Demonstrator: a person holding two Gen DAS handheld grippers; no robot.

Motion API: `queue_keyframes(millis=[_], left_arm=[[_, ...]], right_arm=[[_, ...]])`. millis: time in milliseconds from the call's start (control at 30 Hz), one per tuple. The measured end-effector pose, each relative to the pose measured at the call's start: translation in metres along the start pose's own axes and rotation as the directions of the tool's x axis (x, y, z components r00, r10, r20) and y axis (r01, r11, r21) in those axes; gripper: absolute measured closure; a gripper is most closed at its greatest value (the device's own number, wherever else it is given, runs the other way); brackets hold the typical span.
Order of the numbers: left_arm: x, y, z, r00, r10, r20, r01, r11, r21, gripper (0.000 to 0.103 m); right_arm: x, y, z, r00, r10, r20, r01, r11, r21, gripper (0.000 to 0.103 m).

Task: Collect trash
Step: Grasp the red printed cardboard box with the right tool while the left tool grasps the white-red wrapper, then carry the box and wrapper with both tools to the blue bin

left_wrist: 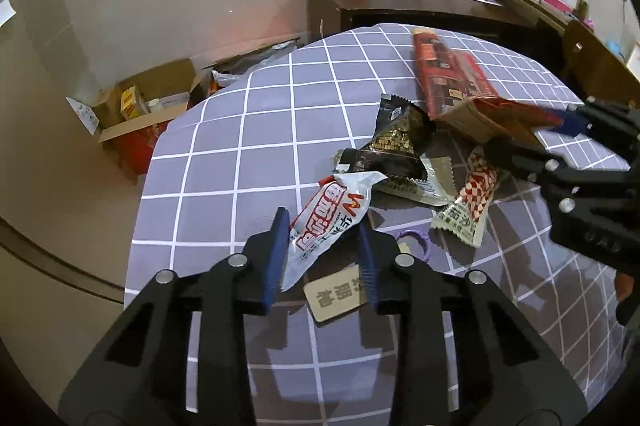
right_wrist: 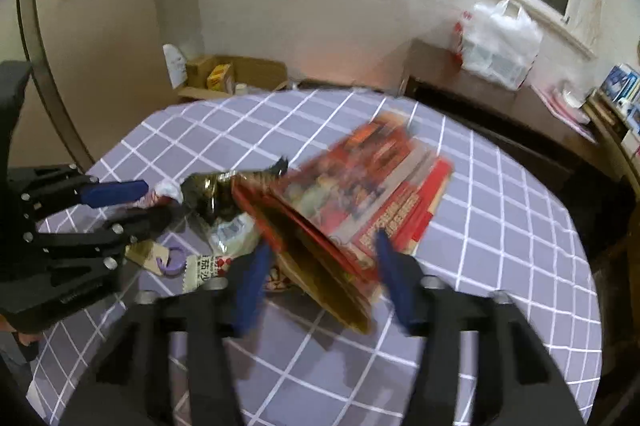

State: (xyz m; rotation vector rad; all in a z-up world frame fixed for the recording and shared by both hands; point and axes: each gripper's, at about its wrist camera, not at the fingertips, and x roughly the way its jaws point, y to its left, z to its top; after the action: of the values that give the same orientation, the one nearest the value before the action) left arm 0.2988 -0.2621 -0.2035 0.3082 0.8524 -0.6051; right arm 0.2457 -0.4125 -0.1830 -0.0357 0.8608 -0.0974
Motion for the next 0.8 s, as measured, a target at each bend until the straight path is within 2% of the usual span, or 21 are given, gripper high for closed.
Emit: queue_keyframes(millis=[33, 67, 133, 200, 233, 333, 533, 800], left_arm=[[-0.002, 0.001, -0.001, 1.000, -0.004, 0.004, 0.004, 1.000, -0.012, 0.075], [-0.004, 0.003, -0.001, 1.000, -0.013, 0.004, 0.013, 1.000, -0.028, 0.075], [-0.010, 0.006, -0.003, 1.000, -0.014, 0.010, 0.015, 0.999, -0.048, 0.076], [-0.019, 0.008, -0.004, 0.999, -0.020, 0.029, 0.022, 0.997, -0.070, 0.081], [-0.027, 0.010, -0.006, 0.999, -0.029, 0.044, 0.033, 0.995, -0.090, 0.091], [-0.045, 0.014, -0.008, 0.997, -0.044, 0.071, 0.053, 0.990, -0.132, 0.091], [-0.092, 0.016, -0.019, 0.987, -0.052, 0.150, 0.076, 0.985, -0.157, 0.091], [-0.161, 0.035, -0.048, 0.966, -0.045, 0.254, 0.100, 0.973, -0.207, 0.091]], right_arm=[[0.000, 0.002, -0.002, 1.000, 0.004, -0.004, -0.004, 1.000, -0.007, 0.074], [-0.001, 0.003, -0.004, 1.000, 0.009, 0.000, -0.009, 1.000, -0.006, 0.076], [-0.011, 0.002, -0.005, 0.999, 0.023, 0.027, -0.024, 1.000, 0.013, 0.089], [-0.023, 0.003, -0.005, 0.998, 0.024, 0.058, -0.025, 0.999, 0.022, 0.093], [-0.032, 0.003, -0.005, 0.996, 0.027, 0.079, -0.029, 0.999, 0.024, 0.094], [-0.052, 0.002, -0.003, 0.991, 0.044, 0.123, -0.050, 0.998, 0.043, 0.094], [-0.098, 0.010, -0.002, 0.974, 0.129, 0.187, -0.147, 0.986, 0.083, 0.095], [-0.156, 0.071, -0.005, 0.942, 0.211, 0.261, -0.229, 0.973, 0.041, 0.094]])
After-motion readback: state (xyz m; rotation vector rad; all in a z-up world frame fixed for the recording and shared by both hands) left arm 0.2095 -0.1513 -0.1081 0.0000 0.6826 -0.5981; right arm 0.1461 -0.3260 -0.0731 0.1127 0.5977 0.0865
